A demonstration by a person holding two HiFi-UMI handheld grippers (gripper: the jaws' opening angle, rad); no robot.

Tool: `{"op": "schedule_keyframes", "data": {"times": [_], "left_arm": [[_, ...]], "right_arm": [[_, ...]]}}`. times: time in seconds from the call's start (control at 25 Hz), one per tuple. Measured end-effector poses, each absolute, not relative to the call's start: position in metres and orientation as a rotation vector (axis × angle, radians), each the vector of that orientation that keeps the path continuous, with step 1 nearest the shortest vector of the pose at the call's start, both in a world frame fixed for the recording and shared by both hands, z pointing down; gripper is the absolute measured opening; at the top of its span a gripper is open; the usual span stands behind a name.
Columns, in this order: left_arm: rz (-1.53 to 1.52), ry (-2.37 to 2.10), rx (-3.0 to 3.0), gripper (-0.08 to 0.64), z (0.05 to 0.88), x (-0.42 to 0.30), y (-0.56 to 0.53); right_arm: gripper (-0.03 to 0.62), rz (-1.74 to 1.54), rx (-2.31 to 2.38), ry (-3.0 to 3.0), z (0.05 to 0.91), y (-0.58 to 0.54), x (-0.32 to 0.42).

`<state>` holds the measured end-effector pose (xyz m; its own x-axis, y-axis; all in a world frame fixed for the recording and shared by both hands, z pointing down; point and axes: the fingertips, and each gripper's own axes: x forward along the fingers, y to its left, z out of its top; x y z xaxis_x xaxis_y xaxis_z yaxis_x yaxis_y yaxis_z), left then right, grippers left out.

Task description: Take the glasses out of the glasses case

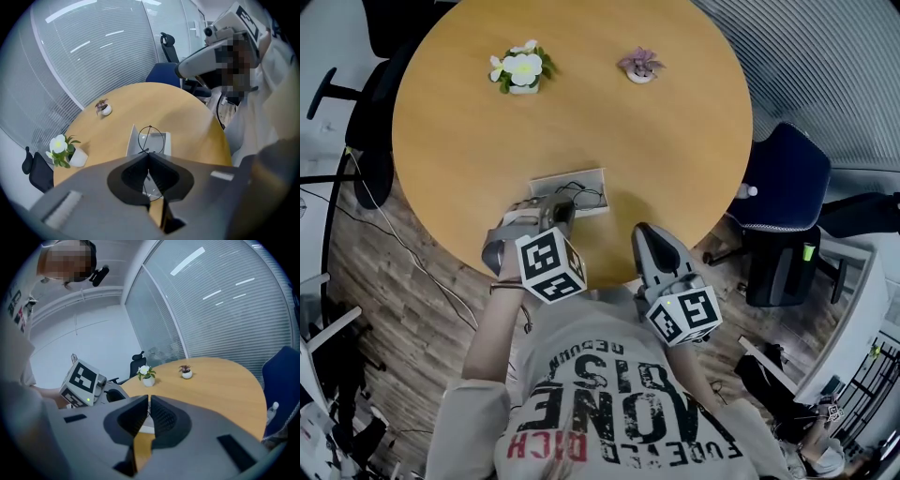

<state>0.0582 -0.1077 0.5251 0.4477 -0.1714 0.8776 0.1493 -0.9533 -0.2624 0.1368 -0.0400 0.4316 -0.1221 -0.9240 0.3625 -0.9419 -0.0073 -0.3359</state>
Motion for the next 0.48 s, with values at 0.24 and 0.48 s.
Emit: {"op": "schedule_keyframes", "data": {"times": [0.24, 0.48], "left_arm": [[-1.468, 0.095, -2.429, 0.017, 0.507, 0.05, -0.105], [-1.412, 0.174, -2.46, 0.017, 0.484, 0.045, -0.102]], "right_arm": [[0.026, 0.76, 2.031, -2.226, 0.425, -0.04, 0.131], [0.026, 0.728, 2.014, -2.265, 0.415, -0.04, 0.126]]}}
